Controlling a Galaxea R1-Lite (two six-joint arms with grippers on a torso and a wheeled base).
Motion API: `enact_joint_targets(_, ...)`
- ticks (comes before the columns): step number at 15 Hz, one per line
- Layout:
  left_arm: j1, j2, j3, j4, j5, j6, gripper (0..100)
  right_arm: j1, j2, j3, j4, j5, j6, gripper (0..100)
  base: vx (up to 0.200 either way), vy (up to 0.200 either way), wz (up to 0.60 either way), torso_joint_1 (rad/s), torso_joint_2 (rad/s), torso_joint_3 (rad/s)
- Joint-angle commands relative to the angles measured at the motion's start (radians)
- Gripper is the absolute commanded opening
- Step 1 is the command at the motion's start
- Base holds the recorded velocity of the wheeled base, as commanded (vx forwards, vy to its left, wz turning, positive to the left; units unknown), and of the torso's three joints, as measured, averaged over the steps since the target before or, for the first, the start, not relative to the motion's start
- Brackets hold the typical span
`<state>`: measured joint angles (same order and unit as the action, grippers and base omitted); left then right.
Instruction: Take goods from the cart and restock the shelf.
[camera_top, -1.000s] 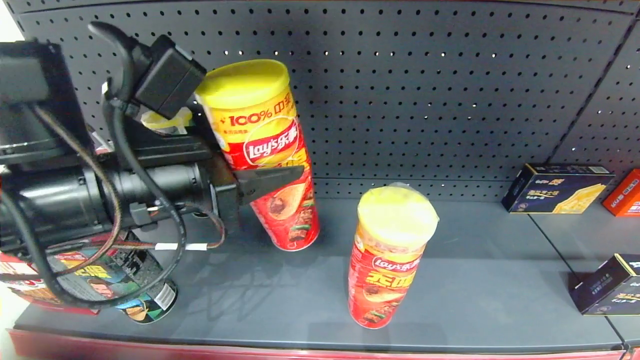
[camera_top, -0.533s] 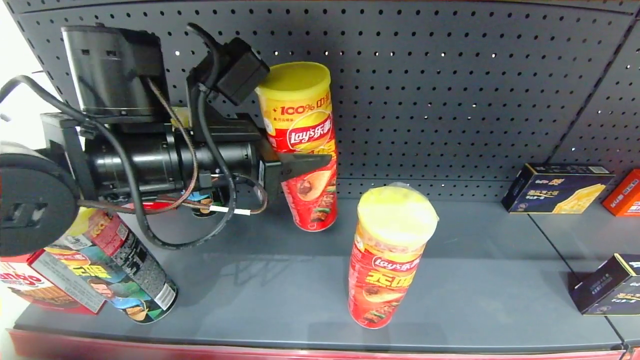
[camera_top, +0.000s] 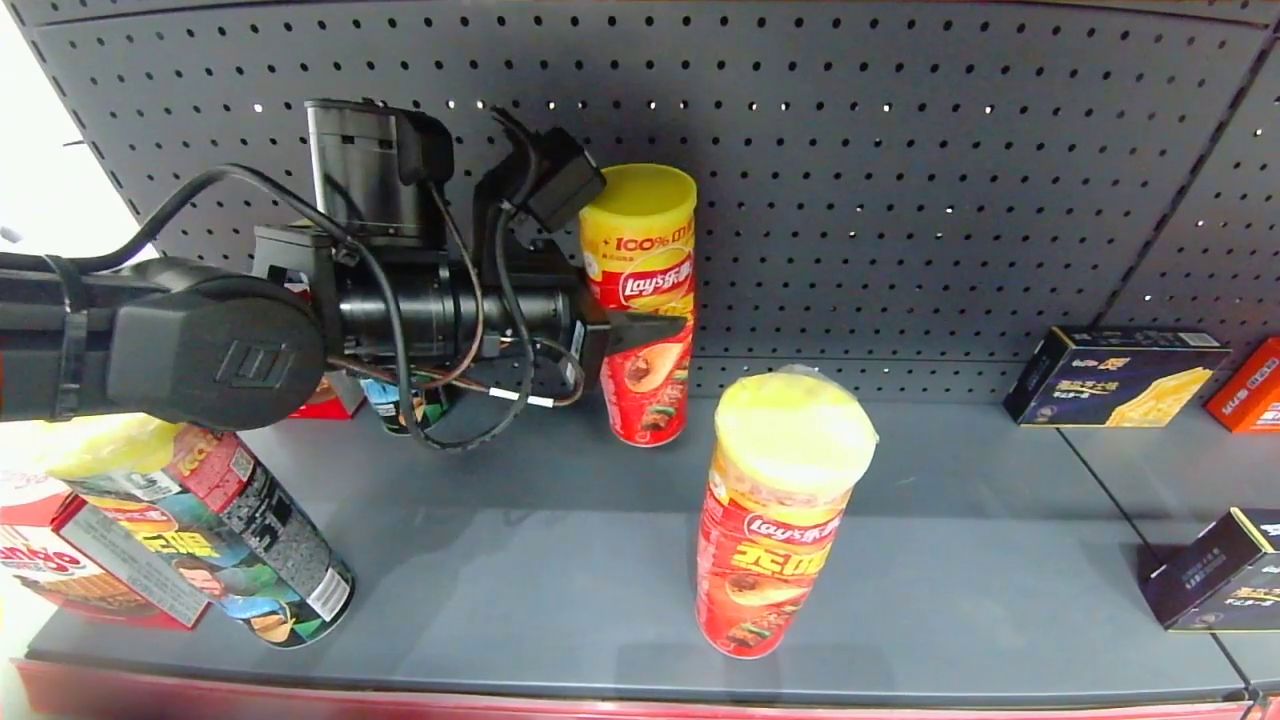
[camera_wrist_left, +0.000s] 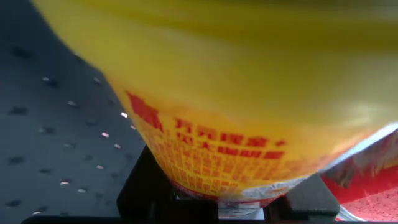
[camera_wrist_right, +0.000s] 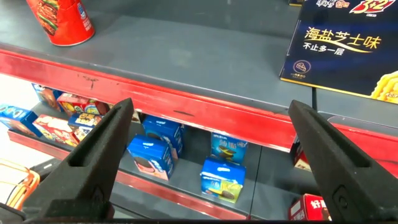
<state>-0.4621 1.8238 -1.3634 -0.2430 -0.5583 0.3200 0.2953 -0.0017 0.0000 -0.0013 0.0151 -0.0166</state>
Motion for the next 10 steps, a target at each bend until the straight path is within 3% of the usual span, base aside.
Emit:
enact_joint_targets(1,-0.001,0.032,-0.048,0.045,-0.002,0.001,0,0.001,0.002,0.0,0.0,0.0,0.0,100,0.0,0.0,0.0,0.0,0.0,0.0)
enact_joint_targets(10,-0.05,0.112,-0.102,0.044,0.0,-0.004,0,0.001,0.002,0.0,0.0,0.0,0.0,100,0.0,0.0,0.0,0.0,0.0,0.0)
